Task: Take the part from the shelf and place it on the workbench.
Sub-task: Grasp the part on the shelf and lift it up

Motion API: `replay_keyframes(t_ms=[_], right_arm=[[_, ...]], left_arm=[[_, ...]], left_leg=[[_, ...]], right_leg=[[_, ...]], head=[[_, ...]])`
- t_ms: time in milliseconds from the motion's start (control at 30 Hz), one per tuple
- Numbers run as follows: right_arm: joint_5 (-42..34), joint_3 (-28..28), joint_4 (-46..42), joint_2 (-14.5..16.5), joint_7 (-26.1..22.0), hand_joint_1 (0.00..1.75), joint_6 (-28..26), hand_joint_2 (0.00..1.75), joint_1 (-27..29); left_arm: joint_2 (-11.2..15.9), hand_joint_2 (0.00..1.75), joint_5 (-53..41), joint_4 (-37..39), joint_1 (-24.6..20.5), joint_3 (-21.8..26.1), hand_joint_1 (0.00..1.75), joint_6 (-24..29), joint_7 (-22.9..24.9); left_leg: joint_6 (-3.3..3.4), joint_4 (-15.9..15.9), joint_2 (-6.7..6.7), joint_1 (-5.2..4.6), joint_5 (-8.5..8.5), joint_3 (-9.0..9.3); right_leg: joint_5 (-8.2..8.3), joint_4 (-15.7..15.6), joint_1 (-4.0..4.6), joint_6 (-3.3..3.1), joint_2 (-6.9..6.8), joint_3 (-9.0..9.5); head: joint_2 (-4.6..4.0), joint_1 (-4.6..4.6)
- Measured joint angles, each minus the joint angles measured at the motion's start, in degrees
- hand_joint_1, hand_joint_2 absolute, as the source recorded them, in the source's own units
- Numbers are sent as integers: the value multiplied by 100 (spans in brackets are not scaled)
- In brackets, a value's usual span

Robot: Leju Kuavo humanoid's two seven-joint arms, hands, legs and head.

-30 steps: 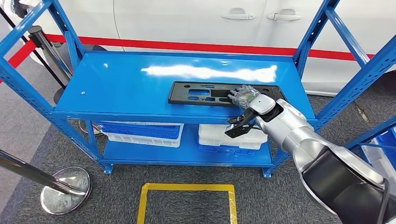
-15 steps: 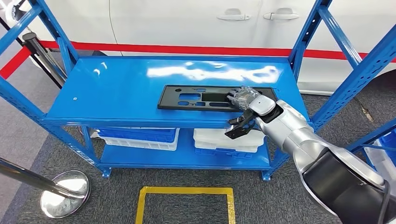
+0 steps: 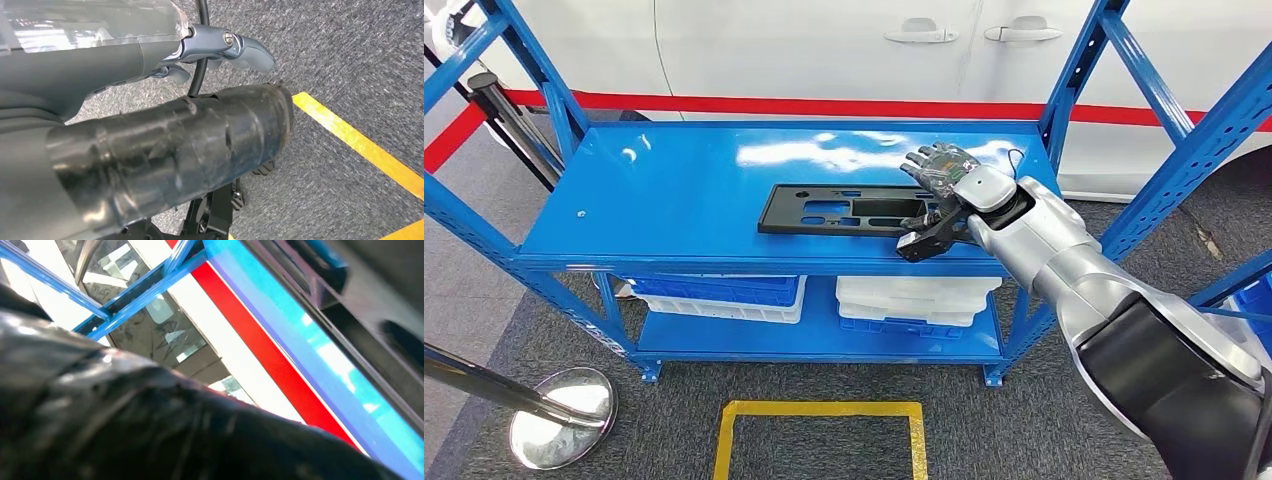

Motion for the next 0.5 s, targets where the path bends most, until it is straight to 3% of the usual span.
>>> replay_keyframes(t_ms=[500], right_arm=[[-1,-8,-53,-11,0,0,34,0,-4]], left_arm=[[-4,0,-10,0,0,0,0,9,7]], left_leg=[[6,18,-3,-14,-8,-1]], right_leg=[[2,-19,-11,3,-6,22]], head=[[0,0]])
